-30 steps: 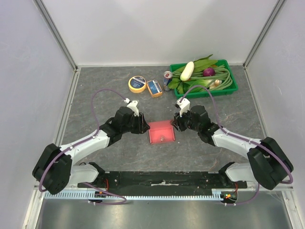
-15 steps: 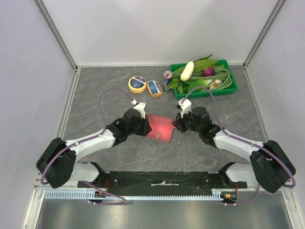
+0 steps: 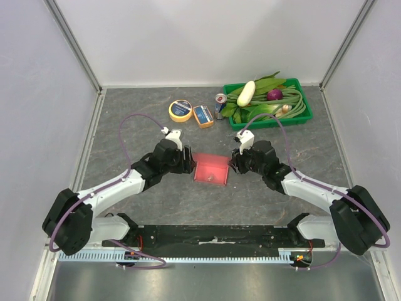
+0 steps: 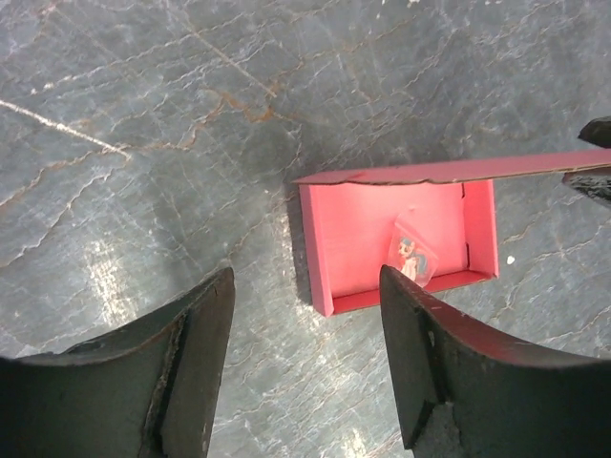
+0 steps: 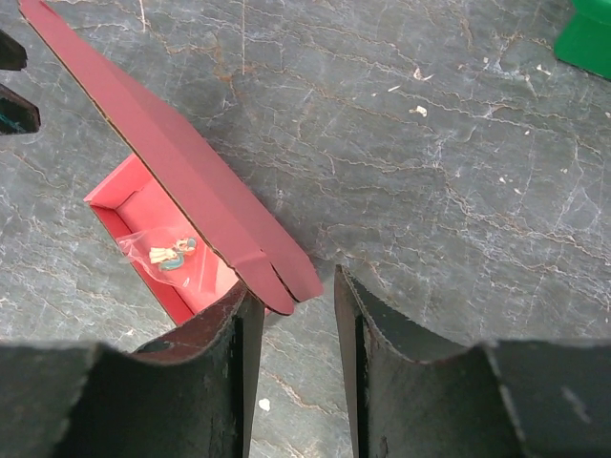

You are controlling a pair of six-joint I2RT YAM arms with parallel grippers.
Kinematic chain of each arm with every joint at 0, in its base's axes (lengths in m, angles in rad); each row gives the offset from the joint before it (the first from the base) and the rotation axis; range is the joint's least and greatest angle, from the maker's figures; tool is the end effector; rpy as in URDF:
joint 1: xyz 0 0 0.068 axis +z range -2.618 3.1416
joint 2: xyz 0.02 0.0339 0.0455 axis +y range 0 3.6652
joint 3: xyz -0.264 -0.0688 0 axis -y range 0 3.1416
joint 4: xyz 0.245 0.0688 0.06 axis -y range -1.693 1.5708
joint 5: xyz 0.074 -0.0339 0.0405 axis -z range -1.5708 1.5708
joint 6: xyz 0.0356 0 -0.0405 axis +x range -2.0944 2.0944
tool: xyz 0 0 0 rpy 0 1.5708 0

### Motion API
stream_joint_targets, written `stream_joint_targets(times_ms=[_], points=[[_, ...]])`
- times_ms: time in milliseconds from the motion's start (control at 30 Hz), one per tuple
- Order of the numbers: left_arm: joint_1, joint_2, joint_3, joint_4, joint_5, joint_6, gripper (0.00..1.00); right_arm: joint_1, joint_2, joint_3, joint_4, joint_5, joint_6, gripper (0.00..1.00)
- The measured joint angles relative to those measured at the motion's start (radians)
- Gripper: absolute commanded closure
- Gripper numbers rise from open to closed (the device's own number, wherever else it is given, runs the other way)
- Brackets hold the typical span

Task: Fold the paper box

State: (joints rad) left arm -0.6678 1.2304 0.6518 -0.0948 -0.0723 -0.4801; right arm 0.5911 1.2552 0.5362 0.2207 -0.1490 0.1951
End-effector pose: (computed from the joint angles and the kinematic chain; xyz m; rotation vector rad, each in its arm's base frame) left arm 0.2021 -0.1561 0.2103 0.1755 2.2911 -0.5308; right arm 0.2112 0.1481 0.1961 -0.5100 2.0633 0.6298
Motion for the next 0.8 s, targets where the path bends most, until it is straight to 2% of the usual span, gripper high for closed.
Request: stream_joint_targets(times_ms=[167,533,633,700,800], points=[[0.006,0.015,0.002,0.053,0.034,0.019,0.40,0.000,0.003,0.000,0.000,0.010,0.000,0.64],[0.005,0.100,0.032,0.135,0.056,0.149,0.43,0.000,0.021,0.000,0.003,0.012,-0.004,0.81],[0.006,0.104,0.036,0.163,0.064,0.179,0.48,0.000,0.021,0.000,0.004,0.011,-0.005,0.85],[0.005,0.111,0.036,0.179,0.080,0.196,0.54,0.000,0.023,0.000,0.004,0.008,-0.005,0.85],[0.005,0.128,0.036,0.188,0.102,0.214,0.57,0.000,0.026,0.000,0.006,0.006,-0.005,0.85]])
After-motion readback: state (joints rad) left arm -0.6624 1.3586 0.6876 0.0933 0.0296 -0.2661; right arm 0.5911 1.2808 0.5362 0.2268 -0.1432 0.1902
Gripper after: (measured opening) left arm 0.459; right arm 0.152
